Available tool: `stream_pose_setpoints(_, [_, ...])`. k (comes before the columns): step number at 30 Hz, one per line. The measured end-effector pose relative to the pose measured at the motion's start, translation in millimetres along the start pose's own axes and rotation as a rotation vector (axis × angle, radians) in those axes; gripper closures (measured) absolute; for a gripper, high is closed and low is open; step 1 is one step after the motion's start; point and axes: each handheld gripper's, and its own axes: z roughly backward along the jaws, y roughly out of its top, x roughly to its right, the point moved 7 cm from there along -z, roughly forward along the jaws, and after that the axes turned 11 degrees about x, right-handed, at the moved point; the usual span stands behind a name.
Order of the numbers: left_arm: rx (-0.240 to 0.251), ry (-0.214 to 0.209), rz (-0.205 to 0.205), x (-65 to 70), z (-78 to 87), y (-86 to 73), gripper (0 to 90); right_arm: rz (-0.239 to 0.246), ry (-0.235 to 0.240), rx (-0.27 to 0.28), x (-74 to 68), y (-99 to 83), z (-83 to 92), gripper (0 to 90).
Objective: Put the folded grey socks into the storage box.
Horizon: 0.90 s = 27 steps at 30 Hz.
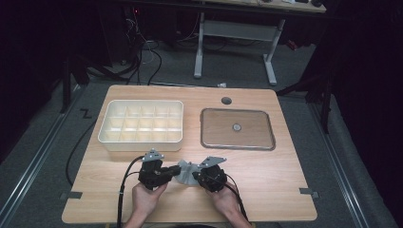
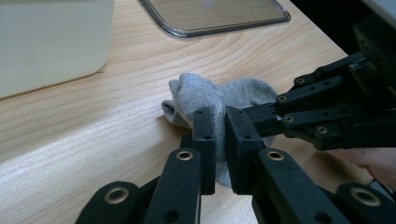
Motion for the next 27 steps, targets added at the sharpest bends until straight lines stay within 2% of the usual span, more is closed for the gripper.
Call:
stream_pose_setpoints(2, [0.004,-0.006,-0.002,1.5,0.9,2.3,83.4,-0.008,0.004,-0.008,-0.8,-0.7,-3.7,90.0])
stream_pose_setpoints(5, [0.008,-0.016,-0.009,4.3,1.7,5.0,83.4,0.006,0.012,-0.025,-2.8,-1.5,-8.2,90.0])
stream_pose_setpoints(7, [0.013,-0.032,0.005,6.4,2.0,6.6,83.4,0.009,0.019,-0.025,-4.4,-0.5,-10.5,90.0])
stream_pose_setpoints(13, [0.013,-0.039,-0.005,7.6,2.8,7.6,83.4,0.006,0.042,-0.026,-7.7,3.7,-18.0,90.0])
stream_pose_setpoints(16, [0.016,-0.04,-0.001,6.2,2.2,8.1,83.4,0.021,0.047,-0.032,-9.7,7.8,-23.5,90.0])
stream_pose_setpoints(19, [0.013,-0.04,0.002,4.2,-0.7,8.0,83.4,0.032,0.054,-0.036,-12.7,12.3,-29.8,90.0])
stream_pose_setpoints(21, [0.01,-0.04,0.0,3.4,-1.8,7.7,83.3,0.022,0.062,-0.03,-13.1,14.0,-33.1,90.0])
stream_pose_setpoints(23, [0.003,-0.023,-0.005,0.5,-3.7,6.7,83.3,0.018,0.071,-0.025,-13.5,14.9,-34.7,90.0])
stream_pose_setpoints(27, [-0.003,0.001,-0.018,-2.2,-2.5,6.2,83.3,0.021,0.053,-0.007,-11.9,16.6,-26.0,84.9])
